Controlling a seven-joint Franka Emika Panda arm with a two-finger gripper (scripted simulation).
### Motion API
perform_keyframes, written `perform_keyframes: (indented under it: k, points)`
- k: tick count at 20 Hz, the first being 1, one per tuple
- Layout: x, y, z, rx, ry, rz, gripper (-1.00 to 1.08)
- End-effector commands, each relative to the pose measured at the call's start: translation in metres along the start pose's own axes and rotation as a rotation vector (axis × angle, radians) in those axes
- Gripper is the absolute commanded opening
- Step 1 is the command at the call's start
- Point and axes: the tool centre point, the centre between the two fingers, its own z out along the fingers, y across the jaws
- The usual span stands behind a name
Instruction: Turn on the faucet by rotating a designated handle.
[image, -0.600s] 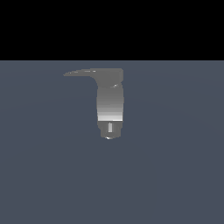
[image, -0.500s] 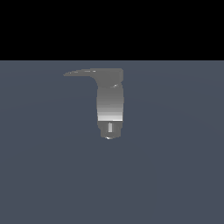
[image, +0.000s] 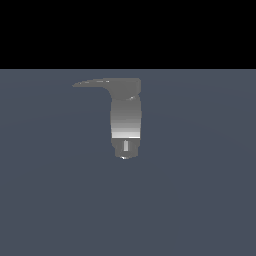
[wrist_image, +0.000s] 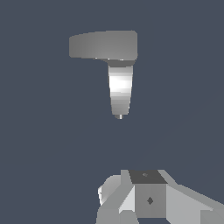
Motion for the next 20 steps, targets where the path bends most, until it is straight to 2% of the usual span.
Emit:
perform_keyframes:
  k: [1, 20]
  points:
    - [0.002, -0.005, 0.004, 0.000, -0.001, 0.027, -1.00]
    - [0.044, -0.073, 0.058, 0.003, -0.014, 0.396, -1.00]
